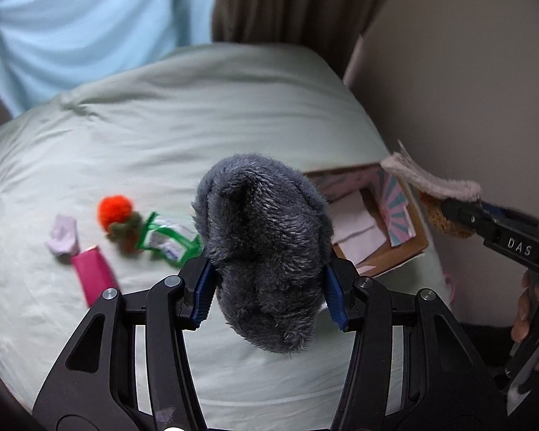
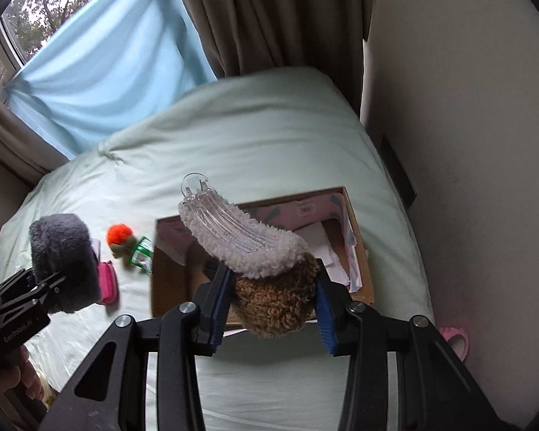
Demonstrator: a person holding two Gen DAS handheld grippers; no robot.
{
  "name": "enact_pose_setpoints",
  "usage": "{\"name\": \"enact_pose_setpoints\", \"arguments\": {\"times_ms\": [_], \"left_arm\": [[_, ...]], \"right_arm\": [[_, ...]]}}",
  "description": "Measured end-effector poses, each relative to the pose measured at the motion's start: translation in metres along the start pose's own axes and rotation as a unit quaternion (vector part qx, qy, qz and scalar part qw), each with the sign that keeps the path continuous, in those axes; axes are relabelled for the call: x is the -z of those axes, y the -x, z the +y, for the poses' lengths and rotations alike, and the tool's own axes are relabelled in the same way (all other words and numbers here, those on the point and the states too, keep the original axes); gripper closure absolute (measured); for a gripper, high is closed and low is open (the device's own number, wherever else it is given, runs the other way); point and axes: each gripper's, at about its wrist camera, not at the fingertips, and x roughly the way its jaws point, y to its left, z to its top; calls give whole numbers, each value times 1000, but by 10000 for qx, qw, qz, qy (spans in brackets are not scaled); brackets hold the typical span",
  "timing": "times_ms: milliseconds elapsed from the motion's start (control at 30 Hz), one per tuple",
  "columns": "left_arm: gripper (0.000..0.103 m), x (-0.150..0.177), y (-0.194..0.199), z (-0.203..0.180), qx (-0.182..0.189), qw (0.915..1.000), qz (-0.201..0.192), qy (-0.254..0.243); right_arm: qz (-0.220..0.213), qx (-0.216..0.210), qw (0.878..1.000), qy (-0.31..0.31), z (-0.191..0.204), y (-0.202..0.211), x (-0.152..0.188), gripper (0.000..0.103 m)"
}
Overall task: Organize soft objects
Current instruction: 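Carry the grey sock and brown slipper over the pink box and release both, then withdraw both open tools from the box toward the remaining items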
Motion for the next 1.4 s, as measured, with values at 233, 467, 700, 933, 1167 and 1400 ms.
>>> {"name": "enact_pose_setpoints", "arguments": {"times_ms": [233,467,700,933,1167,1400], "left_arm": [[55,-7,-78,-23,144,9973,715,-103],[55,-3,-146,-15,136,9912,1320,-10],[55,-6,-178,-19,12,9856,1678,-200],[14,-10,-175,-22,45,9852,1685,-310],[0,-9,-156,-14,43,9859,1661,-220],[0,-10,-126,-6,59,9895,1442,-117]], "right_arm": [[508,14,9984,-235,-30,-60,-7,65],[990,-40,9942,-427,-43,-104,-9,65],[1449,-185,9865,-744,-45,-141,-6,64],[1642,-410,9804,-1004,-35,-164,-9,54],[1532,-453,9820,-1008,-27,-163,-12,6],[1340,-420,9863,-862,-24,-143,-12,6]]}}
